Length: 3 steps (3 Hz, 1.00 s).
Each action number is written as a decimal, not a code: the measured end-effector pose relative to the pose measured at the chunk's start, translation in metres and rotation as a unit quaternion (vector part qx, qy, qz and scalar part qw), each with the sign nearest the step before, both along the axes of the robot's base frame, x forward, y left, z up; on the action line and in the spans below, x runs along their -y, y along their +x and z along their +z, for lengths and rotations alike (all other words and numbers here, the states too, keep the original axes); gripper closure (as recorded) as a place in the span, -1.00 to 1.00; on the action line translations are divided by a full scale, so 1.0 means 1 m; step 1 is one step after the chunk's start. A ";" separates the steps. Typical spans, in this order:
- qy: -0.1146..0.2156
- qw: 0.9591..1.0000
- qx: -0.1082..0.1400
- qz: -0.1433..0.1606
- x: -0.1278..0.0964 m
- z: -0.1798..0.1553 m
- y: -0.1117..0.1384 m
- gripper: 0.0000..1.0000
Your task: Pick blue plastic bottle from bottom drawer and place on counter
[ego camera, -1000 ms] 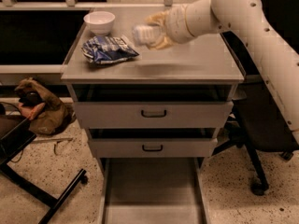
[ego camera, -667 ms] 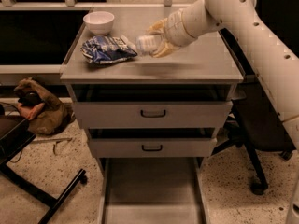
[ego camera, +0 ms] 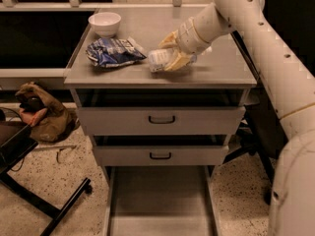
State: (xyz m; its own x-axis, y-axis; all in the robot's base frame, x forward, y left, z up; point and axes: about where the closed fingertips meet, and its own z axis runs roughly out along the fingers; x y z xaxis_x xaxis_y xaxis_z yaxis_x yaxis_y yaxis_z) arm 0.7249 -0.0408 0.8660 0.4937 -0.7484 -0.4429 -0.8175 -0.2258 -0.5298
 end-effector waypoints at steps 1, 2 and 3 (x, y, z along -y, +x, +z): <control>0.014 0.999 -0.046 0.006 0.001 -0.010 -0.004 1.00; 0.014 0.999 -0.049 0.007 0.001 -0.010 -0.005 0.63; 0.014 0.999 -0.049 0.007 0.001 -0.010 -0.005 0.16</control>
Offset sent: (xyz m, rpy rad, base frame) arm -0.0030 -0.0004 -0.0089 0.0229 0.0784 0.0093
